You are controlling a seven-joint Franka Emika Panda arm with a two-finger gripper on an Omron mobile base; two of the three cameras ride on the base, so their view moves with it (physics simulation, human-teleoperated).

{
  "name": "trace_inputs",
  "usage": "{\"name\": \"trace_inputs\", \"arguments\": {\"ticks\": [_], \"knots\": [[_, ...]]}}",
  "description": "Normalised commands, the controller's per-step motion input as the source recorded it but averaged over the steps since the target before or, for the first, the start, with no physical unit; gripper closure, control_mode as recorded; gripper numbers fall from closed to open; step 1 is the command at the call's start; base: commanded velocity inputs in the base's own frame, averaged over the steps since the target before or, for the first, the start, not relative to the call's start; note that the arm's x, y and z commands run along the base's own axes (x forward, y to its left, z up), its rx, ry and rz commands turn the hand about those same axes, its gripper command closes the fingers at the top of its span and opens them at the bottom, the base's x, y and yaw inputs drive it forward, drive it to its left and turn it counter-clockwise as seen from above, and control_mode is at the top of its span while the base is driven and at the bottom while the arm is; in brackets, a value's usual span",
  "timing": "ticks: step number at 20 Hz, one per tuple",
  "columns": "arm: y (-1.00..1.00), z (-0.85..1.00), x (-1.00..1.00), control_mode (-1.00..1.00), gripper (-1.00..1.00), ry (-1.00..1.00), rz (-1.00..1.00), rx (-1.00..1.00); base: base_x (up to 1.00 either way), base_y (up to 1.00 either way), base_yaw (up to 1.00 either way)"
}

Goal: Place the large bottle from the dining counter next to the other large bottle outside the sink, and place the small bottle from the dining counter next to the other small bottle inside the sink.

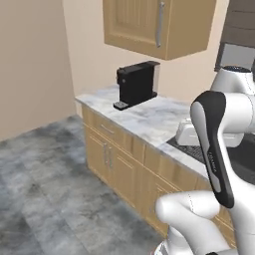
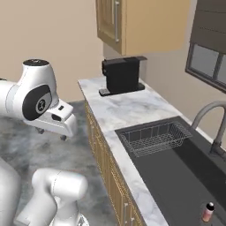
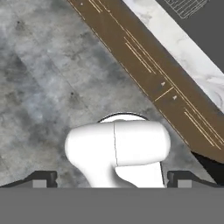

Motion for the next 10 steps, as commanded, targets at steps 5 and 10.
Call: {"name": "trace_inputs", "arguments": {"ticks": [5,10], "knots": [[0.00,0.00,0.00,1.00,-1.00,0.00,0.00,0.00,0.06,0.06,0.63],[0.00,0.00,0.00,1.00,-1.00,0.00,0.00,0.00,0.00,0.04,0.49]]}}
